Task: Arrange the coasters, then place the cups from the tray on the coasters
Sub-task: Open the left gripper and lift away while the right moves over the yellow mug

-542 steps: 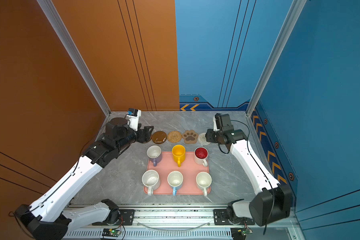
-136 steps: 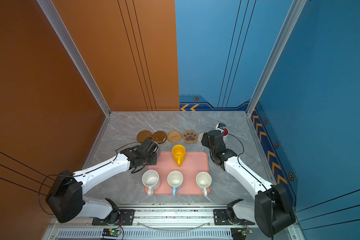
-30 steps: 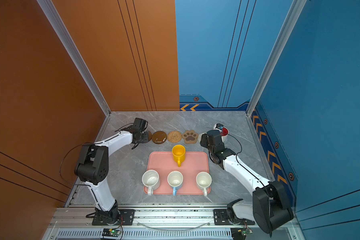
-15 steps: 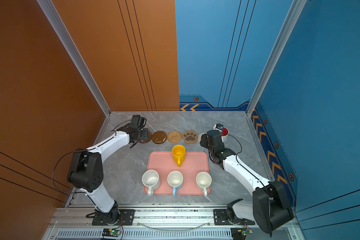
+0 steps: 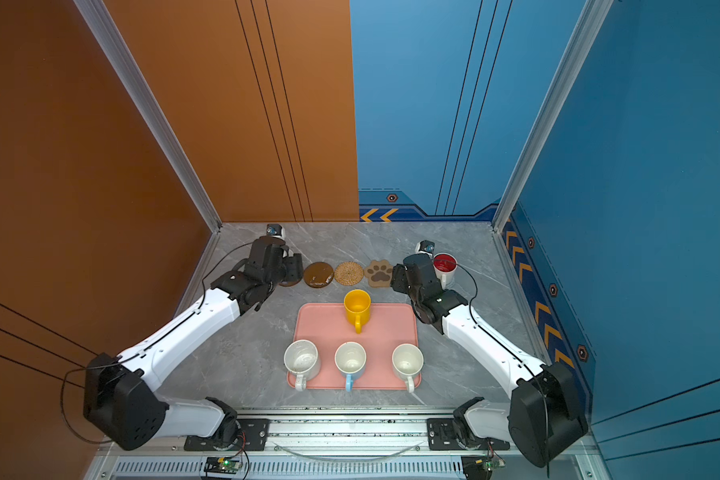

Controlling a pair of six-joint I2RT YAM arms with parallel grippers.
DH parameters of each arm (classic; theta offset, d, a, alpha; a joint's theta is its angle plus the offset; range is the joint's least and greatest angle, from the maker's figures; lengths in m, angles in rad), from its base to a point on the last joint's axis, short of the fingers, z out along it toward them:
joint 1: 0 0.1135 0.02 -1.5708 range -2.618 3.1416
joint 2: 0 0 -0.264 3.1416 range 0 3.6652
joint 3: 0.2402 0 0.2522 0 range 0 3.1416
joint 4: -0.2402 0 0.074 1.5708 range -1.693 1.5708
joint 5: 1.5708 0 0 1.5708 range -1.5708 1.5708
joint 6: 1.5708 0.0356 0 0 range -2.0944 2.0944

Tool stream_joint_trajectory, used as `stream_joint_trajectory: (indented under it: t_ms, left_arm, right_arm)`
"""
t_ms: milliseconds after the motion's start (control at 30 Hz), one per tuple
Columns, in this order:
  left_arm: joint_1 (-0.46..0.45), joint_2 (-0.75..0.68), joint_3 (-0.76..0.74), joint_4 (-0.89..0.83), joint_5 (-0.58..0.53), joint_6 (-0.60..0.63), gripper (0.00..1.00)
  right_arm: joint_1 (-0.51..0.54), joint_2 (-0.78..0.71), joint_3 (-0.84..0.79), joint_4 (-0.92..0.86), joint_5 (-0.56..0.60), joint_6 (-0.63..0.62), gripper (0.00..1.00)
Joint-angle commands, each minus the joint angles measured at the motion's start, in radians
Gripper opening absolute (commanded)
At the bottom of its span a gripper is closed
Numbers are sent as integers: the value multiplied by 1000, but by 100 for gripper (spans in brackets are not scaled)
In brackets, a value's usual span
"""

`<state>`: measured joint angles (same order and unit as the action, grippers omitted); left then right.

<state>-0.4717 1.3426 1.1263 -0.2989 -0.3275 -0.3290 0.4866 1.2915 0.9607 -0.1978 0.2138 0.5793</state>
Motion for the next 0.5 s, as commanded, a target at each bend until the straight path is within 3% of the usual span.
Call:
stream_joint_trajectory:
  t_ms: [0,467]
  left_arm:
    - [-29,-53,-60,94,65,13,75]
    - [-200,-95,-221,265,120,135,83]
  right_arm:
    - [47,-47,76,-173,70,-79,69]
    - [198,-280,59,-479,208,-81,73]
